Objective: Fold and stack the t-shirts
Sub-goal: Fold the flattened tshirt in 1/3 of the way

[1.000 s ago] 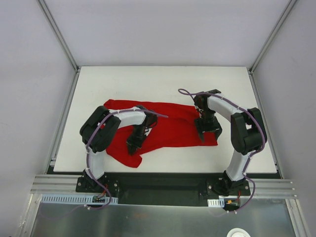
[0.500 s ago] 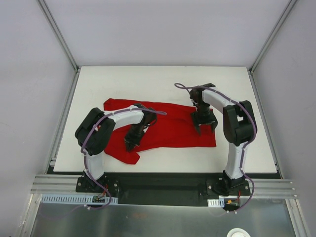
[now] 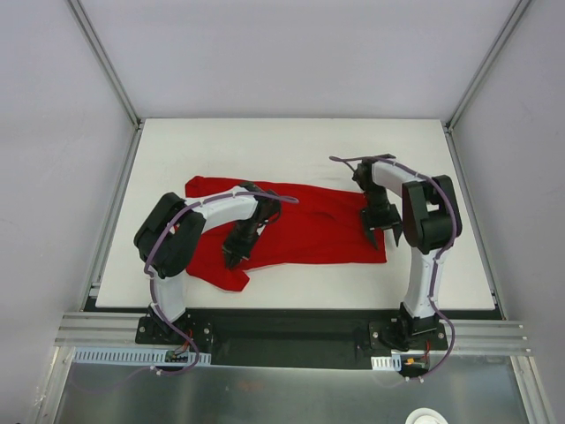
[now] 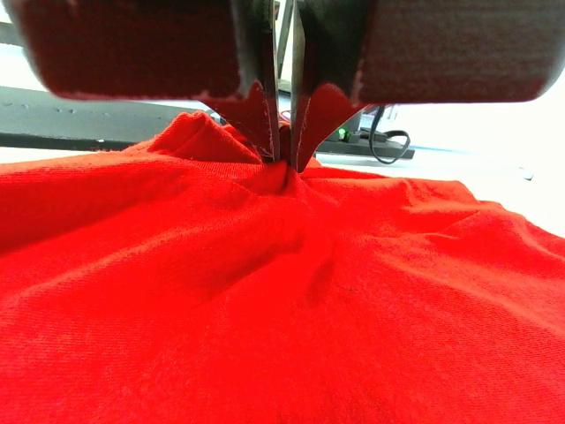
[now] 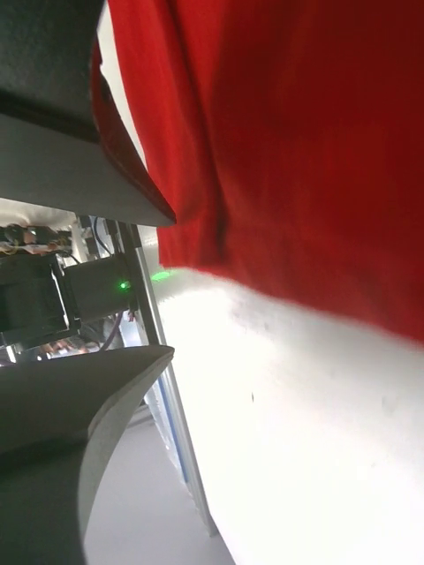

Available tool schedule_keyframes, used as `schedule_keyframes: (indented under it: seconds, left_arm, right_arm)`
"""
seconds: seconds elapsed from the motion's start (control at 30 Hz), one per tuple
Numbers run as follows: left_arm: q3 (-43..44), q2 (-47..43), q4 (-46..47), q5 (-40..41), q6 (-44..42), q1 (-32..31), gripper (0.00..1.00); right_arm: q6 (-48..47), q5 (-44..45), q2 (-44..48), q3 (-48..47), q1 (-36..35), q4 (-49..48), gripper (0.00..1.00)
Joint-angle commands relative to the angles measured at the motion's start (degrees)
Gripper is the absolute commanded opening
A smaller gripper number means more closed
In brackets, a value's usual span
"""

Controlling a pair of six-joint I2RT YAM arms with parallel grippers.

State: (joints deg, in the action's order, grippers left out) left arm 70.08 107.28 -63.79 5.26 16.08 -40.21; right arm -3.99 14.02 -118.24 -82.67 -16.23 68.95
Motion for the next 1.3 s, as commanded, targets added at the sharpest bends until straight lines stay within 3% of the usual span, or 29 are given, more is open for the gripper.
schedule_keyframes:
  seconds: [0.0,0.17,0.33,0.73,1.1,1.2,1.27]
  left_arm:
    - [2.1,-1.3,-2.7,2.2,0.3,-0.5,0.00]
    - [2.8,-0.8,-3.1,2.8,-0.6,-0.5,0.00]
    - [2.8,-0.8,-3.4,3.3,-0.8,-0.5,0.00]
    - [3.0,-0.3,-3.5,3.9,-1.0,-0.5,0.00]
    - [3.0,-0.3,-3.4,4.1,-1.0,-0.4,0.00]
    - [3.1,-0.2,-3.5,4.2,-1.0,-0.4,0.00]
    - [3.2,-0.2,-3.6,4.3,-1.0,-0.4,0.00]
  right_arm:
    - [1.2,0.7,3.5,1.6,1.8,2.5,0.59]
    - [0.8,-0.5,0.8,0.2,2.0,2.1,0.47]
    - [0.2,-2.3,-1.1,-2.0,1.7,2.1,0.43]
    - [-0.6,-4.4,-2.5,-4.3,-0.5,2.2,0.51]
    - [-0.7,-5.0,-6.4,-5.7,-2.8,2.2,0.46]
    - [-0.8,-5.2,-6.7,-5.9,-2.9,2.2,0.38]
    - [-0.9,-5.8,-6.8,-5.8,-2.9,2.2,0.18]
